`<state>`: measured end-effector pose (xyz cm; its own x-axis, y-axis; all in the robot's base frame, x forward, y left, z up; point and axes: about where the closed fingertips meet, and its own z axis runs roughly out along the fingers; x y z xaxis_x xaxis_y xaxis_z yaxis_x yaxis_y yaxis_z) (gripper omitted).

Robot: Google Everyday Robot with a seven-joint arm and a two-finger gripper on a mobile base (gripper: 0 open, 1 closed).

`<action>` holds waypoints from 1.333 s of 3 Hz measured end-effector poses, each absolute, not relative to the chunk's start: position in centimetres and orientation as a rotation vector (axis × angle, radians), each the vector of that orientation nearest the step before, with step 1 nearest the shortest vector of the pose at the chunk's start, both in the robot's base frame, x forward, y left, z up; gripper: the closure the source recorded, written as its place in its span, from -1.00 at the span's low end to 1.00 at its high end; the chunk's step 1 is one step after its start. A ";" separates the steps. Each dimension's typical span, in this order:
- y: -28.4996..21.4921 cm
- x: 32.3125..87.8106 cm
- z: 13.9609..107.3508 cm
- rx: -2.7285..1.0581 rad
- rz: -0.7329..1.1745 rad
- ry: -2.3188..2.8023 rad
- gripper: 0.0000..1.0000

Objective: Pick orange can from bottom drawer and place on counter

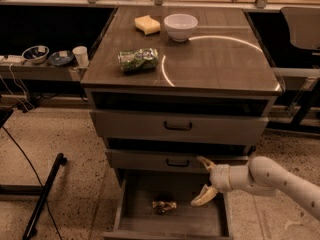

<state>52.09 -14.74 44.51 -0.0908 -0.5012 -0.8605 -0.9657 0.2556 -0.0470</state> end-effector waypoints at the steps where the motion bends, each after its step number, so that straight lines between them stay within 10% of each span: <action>1: -12.1 48.8 36.8 -1.319 0.862 1.675 -1.00; 4: -9.3 44.8 27.4 -1.201 1.014 1.690 -1.00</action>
Offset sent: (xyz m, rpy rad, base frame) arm -0.1272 0.0364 -0.2186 0.2830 0.1736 0.0526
